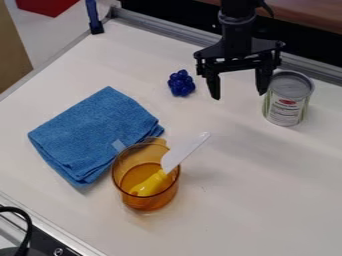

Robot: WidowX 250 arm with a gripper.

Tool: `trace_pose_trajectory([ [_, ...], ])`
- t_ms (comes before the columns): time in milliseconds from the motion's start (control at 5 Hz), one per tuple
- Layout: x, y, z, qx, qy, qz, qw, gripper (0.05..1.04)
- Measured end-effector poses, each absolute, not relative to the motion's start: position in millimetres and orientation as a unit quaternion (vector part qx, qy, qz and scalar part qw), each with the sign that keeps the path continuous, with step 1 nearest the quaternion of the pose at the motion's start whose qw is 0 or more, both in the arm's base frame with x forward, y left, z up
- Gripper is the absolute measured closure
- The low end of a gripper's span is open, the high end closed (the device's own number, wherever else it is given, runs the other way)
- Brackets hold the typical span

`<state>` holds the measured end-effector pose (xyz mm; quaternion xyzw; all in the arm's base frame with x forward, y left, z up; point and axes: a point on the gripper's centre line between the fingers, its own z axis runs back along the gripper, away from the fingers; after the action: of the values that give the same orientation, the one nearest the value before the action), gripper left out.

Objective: Put the knife in the lower right side of the table

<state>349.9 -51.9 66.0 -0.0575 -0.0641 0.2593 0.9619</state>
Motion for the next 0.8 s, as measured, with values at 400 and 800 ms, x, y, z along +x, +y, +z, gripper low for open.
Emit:
trace_pose_trajectory([
  [400, 328.5, -36.1, 56.2, -0.066, -0.045, 0.206, 0.975, 0.085],
  [800, 290.8, -0.8, 76.6, 0.008, -0.051, -0.007, 0.999, 0.085],
])
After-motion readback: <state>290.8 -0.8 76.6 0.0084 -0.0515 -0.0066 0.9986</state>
